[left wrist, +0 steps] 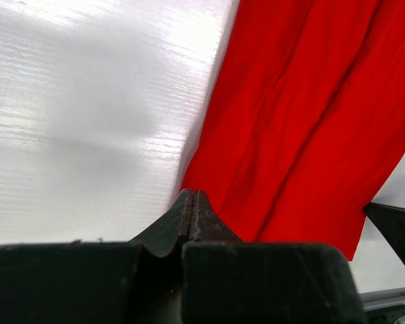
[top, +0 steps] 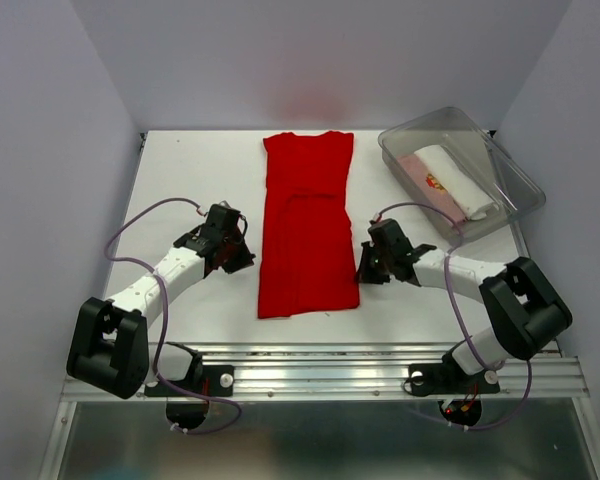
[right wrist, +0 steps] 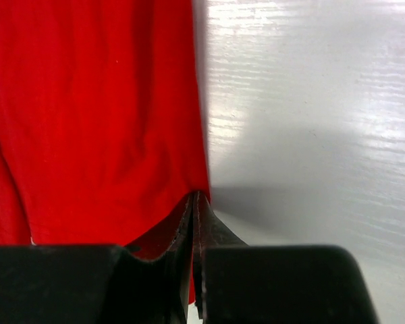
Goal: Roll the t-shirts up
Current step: Roll the T-shirt to the center of the board.
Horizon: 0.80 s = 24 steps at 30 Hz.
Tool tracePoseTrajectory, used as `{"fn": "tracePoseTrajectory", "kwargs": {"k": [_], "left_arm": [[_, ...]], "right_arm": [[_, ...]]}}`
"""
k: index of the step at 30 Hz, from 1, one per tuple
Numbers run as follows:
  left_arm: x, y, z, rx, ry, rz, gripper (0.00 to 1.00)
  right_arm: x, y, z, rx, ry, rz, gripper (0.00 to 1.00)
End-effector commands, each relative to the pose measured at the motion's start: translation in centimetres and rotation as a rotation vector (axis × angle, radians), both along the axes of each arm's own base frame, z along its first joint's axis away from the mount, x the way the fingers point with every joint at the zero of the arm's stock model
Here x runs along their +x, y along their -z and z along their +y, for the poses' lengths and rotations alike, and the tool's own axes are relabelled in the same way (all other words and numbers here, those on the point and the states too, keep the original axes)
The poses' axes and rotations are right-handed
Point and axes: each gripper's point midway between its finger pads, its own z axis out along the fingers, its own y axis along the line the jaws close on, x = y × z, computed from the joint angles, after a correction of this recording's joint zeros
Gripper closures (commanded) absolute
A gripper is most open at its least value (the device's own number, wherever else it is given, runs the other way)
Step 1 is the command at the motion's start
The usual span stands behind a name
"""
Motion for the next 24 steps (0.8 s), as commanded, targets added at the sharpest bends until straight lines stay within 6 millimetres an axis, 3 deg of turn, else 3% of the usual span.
{"fn": "tracePoseTrajectory", "kwargs": {"k": [1,5,10,13,19,24], "left_arm": [[0.0,0.0,0.2,0.003,-0.010,-0.011,1.00],[-0.1,0.3,0.3,0.011,-0.015,0.002,1.00],[-0.2,0.2,0.3,0.007,-0.019,0.001,1.00],[-0.2,-0.1,0.3,-0.003,-0.027,-0.010,1.00],[-0.4,0.1,0.3,-0.006,-0.034,-0.003,1.00],[-0.6,0.2,0.4,-0.008,-0.041,0.001,0.98]], "right_arm": [[-1.7,0.2,-0.8,-0.036,0.000,0.029,0.94],[-1.3,-0.9,-0.9,-0.031,0.021,0.005,0.94],[1.6,-5.1,0.8,0.030,0.026,-0.103,0.92],[2.8,-5.4,1.7,0.039,0.017,-0.116,0.92],[2.7,-1.6,2.3,0.005,-0.031,-0.040,0.92],[-0.5,2.0,1.7,-0.024,-0.057,0.063,0.93]]}}
